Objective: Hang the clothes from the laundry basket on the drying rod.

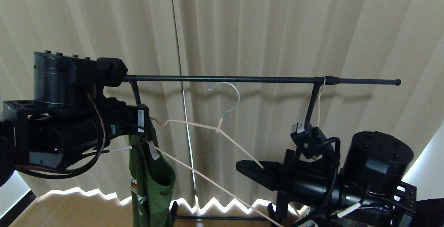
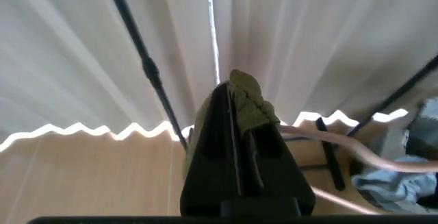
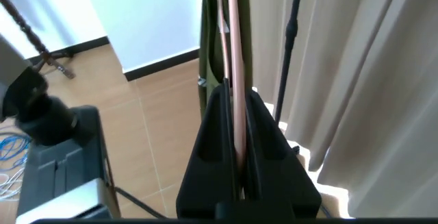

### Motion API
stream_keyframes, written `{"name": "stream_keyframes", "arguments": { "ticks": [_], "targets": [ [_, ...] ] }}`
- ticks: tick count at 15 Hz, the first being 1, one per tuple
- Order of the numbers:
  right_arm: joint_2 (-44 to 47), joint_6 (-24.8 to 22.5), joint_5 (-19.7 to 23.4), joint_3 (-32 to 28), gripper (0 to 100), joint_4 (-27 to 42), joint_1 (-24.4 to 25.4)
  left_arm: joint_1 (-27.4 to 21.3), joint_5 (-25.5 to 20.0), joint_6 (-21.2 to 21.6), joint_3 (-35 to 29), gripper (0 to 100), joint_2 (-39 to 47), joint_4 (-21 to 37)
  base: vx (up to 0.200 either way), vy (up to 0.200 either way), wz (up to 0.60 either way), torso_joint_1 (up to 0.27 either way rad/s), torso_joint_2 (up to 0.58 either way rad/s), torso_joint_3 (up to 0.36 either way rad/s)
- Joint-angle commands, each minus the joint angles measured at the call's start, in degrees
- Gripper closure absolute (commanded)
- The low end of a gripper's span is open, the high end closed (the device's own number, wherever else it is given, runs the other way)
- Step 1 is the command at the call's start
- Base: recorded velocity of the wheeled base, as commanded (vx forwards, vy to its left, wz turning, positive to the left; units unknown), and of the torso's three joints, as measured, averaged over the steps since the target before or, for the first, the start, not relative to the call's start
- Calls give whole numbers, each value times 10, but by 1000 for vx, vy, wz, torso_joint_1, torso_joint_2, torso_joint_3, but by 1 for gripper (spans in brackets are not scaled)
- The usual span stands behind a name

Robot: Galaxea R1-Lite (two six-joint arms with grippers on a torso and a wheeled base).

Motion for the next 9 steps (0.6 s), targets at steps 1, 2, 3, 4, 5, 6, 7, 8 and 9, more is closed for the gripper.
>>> {"name": "stream_keyframes", "arguments": {
  "ticks": [1,2,3,4,5,6,7,8,9],
  "targets": [
    [31,7,-16,-18,100,0,16,-20,2,-5,-2,100,-5,1,0,0,0,0,0,0],
    [41,19,-34,-24,100,2,27,-23,2,-6,-2,100,-12,1,0,0,0,0,0,0],
    [42,26,-40,-26,100,3,31,-23,2,-6,-3,100,-15,2,0,0,0,0,0,0],
    [43,33,-45,-26,100,3,33,-22,2,-7,-2,100,-20,3,0,0,0,0,0,0],
    [44,40,-51,-26,100,2,33,-22,2,-7,-1,100,-24,4,0,0,0,0,0,0],
    [47,50,-57,-27,100,-1,33,-24,2,-7,0,100,-29,4,0,0,0,0,0,0],
    [47,50,-57,-27,100,-1,33,-24,2,-7,0,100,-29,4,0,0,0,0,0,0],
    [49,57,-72,-32,100,-1,33,-58,0,-7,4,100,-47,15,0,0,0,0,0,0],
    [50,57,-77,-35,100,-2,34,-89,-1,-10,4,100,-56,27,0,0,0,0,0,0]
  ]
}}
